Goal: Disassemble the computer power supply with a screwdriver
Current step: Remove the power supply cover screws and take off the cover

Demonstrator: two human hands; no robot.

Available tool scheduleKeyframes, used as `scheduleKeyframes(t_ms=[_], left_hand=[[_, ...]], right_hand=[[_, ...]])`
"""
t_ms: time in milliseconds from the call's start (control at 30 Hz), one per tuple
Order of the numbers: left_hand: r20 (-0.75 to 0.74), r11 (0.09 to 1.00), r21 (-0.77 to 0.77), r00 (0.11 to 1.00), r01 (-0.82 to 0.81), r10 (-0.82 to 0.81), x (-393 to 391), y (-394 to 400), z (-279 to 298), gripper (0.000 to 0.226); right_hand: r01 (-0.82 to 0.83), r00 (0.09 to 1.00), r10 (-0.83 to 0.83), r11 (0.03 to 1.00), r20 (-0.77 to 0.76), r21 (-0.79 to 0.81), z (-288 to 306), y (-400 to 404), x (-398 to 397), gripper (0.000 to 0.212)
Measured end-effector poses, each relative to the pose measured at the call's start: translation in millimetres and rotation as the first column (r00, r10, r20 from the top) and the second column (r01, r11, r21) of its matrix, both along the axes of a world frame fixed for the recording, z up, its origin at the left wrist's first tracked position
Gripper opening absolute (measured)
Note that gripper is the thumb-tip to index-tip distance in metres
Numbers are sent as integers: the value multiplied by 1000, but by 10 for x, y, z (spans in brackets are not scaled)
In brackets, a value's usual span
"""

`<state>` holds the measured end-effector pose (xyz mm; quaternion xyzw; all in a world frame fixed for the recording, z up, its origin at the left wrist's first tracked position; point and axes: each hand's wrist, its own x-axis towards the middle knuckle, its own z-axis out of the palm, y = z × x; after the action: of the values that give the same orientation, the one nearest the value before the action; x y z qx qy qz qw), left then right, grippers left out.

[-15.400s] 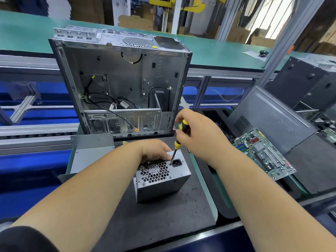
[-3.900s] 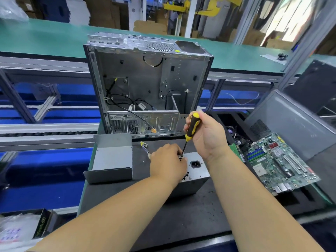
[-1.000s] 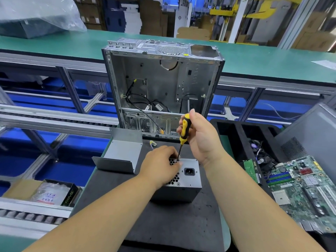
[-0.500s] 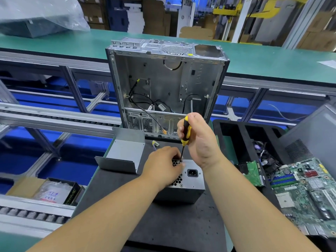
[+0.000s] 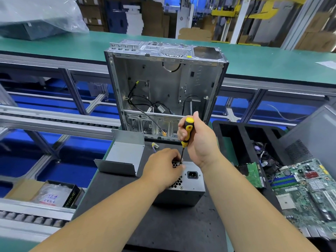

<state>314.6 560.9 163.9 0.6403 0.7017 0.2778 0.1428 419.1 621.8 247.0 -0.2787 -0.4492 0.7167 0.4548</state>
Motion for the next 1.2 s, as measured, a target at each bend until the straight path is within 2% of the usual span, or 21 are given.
scheduleKeyframes(t_ms=[67, 167, 267, 400, 500, 700, 800, 867, 933, 1067, 1200], left_hand=[[-3, 1000, -6, 1000, -6, 6, -2, -1, -6, 13], [6, 1000, -2, 1000, -10, 10, -5, 1, -15, 13], [17, 1000, -5, 1000, 1, -1, -11, 0, -9, 12], [24, 1000, -12, 1000, 3, -3, -10, -9, -3, 11], [20, 1000, -3, 1000, 3, -3, -6, -14, 0, 12], [19, 1000, -1, 1000, 2, -2, -3, -21, 13, 11], [15, 1000, -5, 1000, 9, -9, -2, -24, 19, 12], [17, 1000, -3, 1000, 3, -3, -3, -23, 13, 13], [15, 1000, -3, 1000, -7, 7, -4, -20, 2, 12], [65, 1000, -15, 998, -18, 19, -2, -26, 6, 14], [40, 999, -26, 999, -22, 23, -2, -25, 16, 13]], right_hand=[[-29, 1000, 29, 999, -7, 31, -22, 4, -15, 49], [-31, 998, 23, 992, 63, 126, -69, 8, 15, 27], [6, 994, -23, 987, 104, 159, -87, 20, 77, 21], [61, 986, -76, 993, 151, 97, -16, 29, 116, 27], [63, 993, -63, 998, 102, 10, 36, 18, 115, 41], [39, 998, -39, 999, 43, 10, 11, -27, 16, 57], [8, 1000, -8, 999, 15, 31, -21, -16, 28, 51], [1, 998, -7, 994, 55, 106, -59, -12, 58, 36], [19, 993, -38, 986, 113, 167, -84, -15, 82, 32], [57, 986, -76, 991, 151, 121, -64, 8, 138, 33], [8, 991, -16, 998, 132, 62, -20, 6, 139, 51]])
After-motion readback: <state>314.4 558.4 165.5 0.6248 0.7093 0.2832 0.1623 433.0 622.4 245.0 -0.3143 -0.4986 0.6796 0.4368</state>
